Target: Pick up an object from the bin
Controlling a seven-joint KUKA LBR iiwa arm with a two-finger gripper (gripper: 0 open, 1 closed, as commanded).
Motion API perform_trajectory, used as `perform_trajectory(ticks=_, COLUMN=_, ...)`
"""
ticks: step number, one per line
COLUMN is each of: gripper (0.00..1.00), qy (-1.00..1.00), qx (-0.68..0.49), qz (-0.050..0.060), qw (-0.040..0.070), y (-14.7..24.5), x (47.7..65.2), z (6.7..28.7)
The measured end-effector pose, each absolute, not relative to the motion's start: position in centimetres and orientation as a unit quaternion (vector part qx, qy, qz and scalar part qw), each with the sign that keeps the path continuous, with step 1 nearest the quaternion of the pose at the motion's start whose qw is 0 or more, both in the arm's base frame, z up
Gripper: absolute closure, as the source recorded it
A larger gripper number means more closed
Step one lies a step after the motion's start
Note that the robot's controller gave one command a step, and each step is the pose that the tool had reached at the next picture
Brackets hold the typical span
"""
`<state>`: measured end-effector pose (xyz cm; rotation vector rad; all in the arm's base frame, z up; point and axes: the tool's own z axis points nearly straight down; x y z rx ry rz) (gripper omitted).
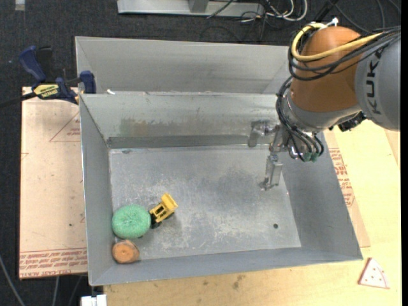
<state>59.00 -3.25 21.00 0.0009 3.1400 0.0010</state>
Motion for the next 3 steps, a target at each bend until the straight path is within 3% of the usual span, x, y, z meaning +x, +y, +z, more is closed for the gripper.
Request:
perform_trajectory(ticks=1, gripper=0.00, qy=1.000, qx=-0.029, qz=-0.001, qw=0.005, y=-2.0, x=60.8, z=17.9)
perform_trajectory(ticks=2, gripper=0.00, qy=0.996, qx=-0.090, qz=0.000, qw=0.003, y=1.2, x=60.9, z=11.7)
perform_trajectory(ticks=3, gripper=0.00, qy=0.986, qx=-0.165, qz=0.000, qw=0.002, y=3.0, x=63.1, z=8.3)
